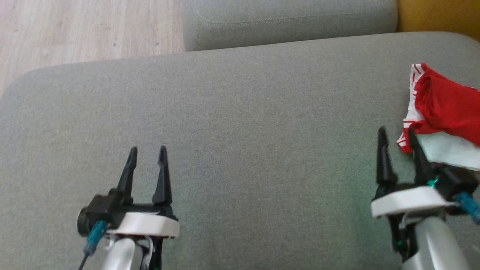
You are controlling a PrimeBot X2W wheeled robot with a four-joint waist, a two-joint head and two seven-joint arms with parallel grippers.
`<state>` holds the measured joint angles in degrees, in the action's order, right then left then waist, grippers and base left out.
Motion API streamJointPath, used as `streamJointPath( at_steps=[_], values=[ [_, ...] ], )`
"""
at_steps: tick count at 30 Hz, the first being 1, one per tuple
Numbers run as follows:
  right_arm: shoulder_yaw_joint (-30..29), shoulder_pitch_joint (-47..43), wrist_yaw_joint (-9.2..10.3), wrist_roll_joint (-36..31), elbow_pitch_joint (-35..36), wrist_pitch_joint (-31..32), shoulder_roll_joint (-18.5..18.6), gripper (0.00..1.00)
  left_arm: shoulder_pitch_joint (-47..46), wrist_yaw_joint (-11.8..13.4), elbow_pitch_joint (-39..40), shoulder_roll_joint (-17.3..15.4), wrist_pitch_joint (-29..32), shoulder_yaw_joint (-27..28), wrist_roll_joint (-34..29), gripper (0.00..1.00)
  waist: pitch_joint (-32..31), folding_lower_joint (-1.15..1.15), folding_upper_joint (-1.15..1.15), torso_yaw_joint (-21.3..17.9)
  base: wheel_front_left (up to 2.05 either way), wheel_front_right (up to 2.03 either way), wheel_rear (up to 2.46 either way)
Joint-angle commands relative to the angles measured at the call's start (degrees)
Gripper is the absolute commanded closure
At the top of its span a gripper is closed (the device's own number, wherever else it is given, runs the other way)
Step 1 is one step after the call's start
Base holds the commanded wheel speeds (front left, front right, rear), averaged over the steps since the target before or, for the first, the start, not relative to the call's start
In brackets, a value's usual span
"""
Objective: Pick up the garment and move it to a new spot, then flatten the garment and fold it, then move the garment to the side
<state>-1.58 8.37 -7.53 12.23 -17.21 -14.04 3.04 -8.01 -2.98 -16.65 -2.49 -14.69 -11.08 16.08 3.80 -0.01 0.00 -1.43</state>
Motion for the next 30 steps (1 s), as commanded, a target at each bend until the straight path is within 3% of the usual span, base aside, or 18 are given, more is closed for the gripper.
streamJointPath(
  at_steps=[1, 30],
  values=[
    [2.1, 0.8, 0.04, -0.2, 1.5, -0.8, -0.1, 0.00, -1.3, 0.6, 1.6, -0.4, -0.3, 2.4, 0.7, 0.00, -0.2, 0.01, 0.00, -0.1, 0.00, 0.00, 0.00],
    [4.4, -1.1, 0.04, 1.8, 4.1, -1.0, -0.2, 0.00, 0.0, -0.3, 1.7, -0.4, -0.3, 4.1, 5.4, 0.00, 0.3, 0.01, 0.00, -0.5, 0.00, 0.00, 0.00]
  ],
)
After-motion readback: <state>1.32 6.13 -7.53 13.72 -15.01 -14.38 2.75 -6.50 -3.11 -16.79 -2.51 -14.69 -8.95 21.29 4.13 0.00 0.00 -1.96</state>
